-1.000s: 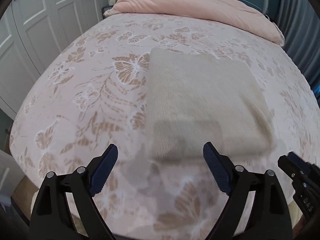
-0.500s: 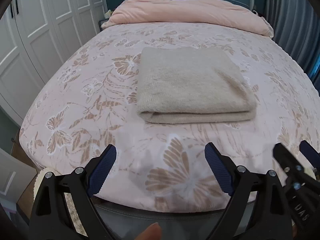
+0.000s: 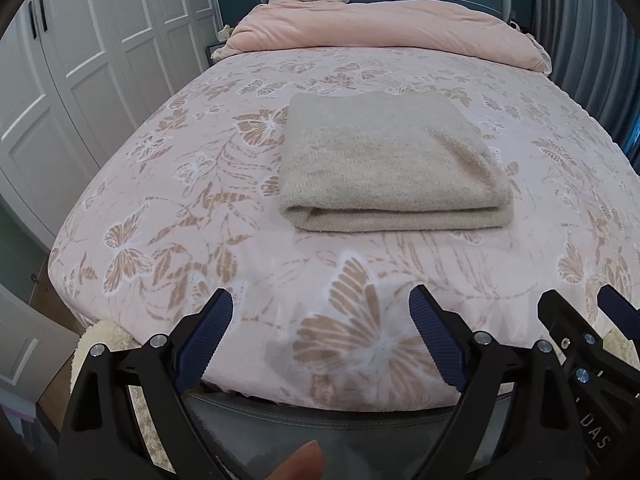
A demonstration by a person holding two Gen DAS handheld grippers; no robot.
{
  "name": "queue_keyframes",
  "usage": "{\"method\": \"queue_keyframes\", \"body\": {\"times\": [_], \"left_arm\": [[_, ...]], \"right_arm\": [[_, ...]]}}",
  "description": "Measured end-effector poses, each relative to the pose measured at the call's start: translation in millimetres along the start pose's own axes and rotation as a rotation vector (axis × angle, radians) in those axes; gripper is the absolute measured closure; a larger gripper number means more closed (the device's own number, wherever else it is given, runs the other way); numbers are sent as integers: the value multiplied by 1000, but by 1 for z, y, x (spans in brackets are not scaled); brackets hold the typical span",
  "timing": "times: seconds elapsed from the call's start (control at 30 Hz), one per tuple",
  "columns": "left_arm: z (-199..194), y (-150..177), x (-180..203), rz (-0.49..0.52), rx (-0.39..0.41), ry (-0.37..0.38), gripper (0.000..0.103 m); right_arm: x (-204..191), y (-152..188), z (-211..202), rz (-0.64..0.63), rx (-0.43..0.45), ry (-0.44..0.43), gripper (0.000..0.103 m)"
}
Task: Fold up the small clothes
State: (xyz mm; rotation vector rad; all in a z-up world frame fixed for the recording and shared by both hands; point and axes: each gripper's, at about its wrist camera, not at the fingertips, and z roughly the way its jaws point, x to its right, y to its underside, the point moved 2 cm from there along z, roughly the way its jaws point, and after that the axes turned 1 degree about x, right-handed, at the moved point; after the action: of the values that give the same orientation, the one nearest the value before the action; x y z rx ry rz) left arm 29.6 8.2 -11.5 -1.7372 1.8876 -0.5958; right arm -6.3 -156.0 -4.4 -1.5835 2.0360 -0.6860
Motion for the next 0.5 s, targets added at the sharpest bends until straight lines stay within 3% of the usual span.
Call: {"method": "queue_keyframes", "body": {"times": [0.5], "left_arm": [[-7, -3, -2, 6, 23, -13, 18]], "right_arm": [[-3, -1, -5, 8, 14, 6, 24]]}}
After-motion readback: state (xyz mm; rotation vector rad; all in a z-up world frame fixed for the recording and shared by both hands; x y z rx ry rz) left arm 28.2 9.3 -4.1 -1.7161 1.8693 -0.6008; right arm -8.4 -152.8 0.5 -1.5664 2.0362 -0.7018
